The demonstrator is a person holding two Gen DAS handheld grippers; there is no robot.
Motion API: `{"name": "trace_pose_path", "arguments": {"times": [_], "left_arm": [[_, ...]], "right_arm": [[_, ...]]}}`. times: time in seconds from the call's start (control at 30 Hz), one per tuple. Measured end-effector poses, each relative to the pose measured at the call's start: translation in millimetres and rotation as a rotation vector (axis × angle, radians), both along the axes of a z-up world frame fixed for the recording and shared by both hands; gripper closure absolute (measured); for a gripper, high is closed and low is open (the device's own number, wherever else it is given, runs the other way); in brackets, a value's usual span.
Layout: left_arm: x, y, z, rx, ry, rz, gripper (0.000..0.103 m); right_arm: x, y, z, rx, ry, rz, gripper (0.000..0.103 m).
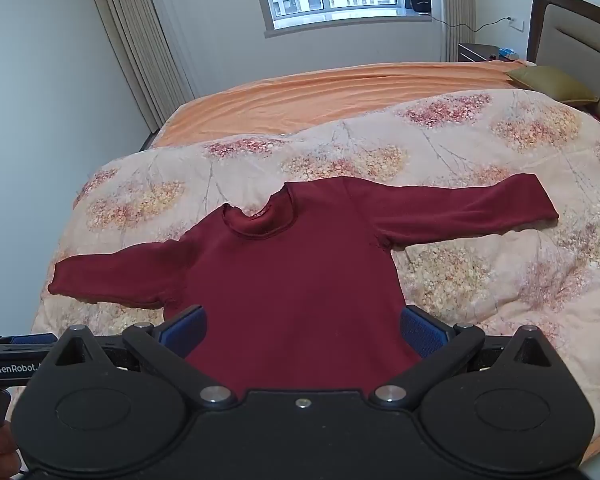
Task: Fold small clothes
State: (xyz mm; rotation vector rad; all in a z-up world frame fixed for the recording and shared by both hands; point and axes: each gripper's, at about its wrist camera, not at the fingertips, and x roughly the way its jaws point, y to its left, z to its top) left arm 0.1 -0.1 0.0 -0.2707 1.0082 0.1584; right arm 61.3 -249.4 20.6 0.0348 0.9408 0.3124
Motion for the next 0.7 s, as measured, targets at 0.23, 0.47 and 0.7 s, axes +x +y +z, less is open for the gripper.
{"name": "trace_pose_path", "arguments": {"times": [0.23, 0.47, 0.7], "left_arm": [[3.4, -3.5, 0.0, 0.0, 0.001, -0.003, 0.0], [3.1, 3.5, -4.3, -0.016, -0.003, -0.008, 0.0], [6.4, 2.7, -3.4, -0.019, 0.002, -0.013, 0.0]], "right_arm": [[2.0, 1.6, -1.4, 0.001, 0.004, 0.003, 0.0], [3.7, 0.6, -5.3, -0.001, 0.002, 0.003, 0.0], [5.7, 3.3, -3.2, -0.004, 0.0, 0.001, 0.0]]}}
